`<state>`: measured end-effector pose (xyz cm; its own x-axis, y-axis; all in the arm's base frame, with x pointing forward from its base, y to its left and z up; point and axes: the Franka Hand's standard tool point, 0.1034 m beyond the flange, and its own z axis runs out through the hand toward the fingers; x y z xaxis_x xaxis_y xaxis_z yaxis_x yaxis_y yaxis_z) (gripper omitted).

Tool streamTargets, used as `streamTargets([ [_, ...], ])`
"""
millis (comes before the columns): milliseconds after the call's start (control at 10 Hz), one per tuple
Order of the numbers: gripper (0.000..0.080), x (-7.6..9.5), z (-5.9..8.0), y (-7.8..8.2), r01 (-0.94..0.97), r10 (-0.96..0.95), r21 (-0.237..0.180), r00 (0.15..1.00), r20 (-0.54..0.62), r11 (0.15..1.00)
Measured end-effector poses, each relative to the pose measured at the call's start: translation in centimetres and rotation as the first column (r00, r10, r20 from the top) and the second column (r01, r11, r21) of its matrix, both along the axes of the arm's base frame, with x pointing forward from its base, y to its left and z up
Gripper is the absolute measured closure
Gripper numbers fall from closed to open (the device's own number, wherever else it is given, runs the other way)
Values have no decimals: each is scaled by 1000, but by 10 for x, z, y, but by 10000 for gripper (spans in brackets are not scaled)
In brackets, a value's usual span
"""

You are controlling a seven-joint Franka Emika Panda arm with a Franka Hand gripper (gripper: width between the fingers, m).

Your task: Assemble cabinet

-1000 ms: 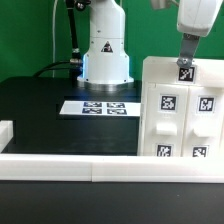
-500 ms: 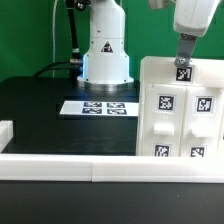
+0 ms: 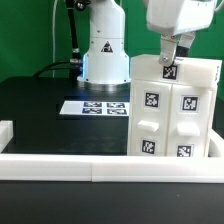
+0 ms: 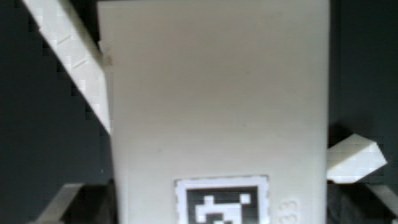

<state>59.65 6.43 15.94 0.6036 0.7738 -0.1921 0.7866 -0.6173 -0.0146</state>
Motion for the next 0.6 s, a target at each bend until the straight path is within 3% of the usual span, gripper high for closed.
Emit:
streamTargets([
  [300,239,-10,-1,3,239,-239,-35,971,-10,970],
  [600,239,-15,-1,5,505,-505,-76,863,27,859],
])
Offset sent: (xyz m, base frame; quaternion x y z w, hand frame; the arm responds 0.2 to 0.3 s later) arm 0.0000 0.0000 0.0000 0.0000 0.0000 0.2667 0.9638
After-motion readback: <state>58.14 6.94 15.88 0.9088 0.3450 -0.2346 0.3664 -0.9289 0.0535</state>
